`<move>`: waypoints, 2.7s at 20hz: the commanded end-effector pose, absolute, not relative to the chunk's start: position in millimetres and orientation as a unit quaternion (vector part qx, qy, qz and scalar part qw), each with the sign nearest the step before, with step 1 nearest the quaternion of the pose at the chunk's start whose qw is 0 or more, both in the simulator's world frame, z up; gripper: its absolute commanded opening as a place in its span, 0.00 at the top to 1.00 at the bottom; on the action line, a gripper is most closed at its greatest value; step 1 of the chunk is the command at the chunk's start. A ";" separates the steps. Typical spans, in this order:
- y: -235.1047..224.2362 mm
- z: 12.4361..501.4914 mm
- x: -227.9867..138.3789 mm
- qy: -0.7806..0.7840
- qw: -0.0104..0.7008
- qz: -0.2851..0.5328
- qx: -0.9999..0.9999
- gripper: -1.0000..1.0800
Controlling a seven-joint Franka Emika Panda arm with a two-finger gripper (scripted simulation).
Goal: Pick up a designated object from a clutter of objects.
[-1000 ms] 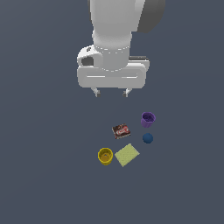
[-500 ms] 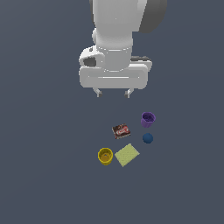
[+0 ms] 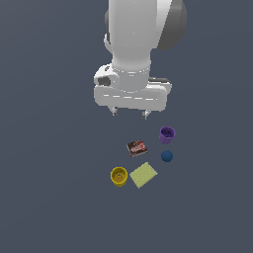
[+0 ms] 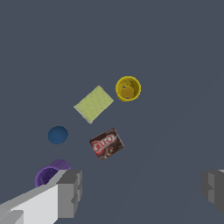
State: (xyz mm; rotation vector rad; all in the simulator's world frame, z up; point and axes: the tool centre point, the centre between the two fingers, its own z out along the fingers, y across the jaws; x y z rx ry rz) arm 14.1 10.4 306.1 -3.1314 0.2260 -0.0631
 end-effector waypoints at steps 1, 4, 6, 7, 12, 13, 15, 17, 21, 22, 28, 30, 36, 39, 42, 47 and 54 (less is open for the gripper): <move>12.7 295.2 15.3 0.095 0.002 -0.019 -0.995 0.04; 15.9 279.6 16.6 0.128 0.003 -0.018 -0.992 0.04; 18.2 268.3 17.1 0.152 0.004 -0.016 -0.988 0.04; 19.3 262.7 17.3 0.163 0.004 -0.016 -0.986 0.04; 24.9 234.8 17.2 0.222 0.006 -0.013 -0.975 0.04; 26.0 229.2 17.0 0.234 0.006 -0.013 -0.972 0.04; 28.2 218.1 16.3 0.257 0.007 -0.011 -0.966 0.04; 30.4 207.1 15.4 0.280 0.007 -0.010 -0.960 0.04; 34.5 185.2 12.7 0.326 0.007 -0.008 -0.945 0.04; 35.5 179.8 11.9 0.338 0.007 -0.008 -0.941 0.04; 41.3 147.7 5.6 0.405 0.006 -0.005 -0.914 0.04; 43.1 137.2 3.0 0.427 0.006 -0.004 -0.904 0.04; 48.0 106.6 -6.2 0.490 0.004 -0.002 -0.872 0.04; 49.8 93.9 -10.7 0.516 0.003 -0.001 -0.856 0.04; 51.3 83.7 -14.6 0.538 0.002 -0.001 -0.843 0.04; 52.8 71.9 -19.6 0.562 0.001 0.000 -0.827 0.04; 53.5 65.8 -22.2 0.574 0.000 0.000 -0.819 0.04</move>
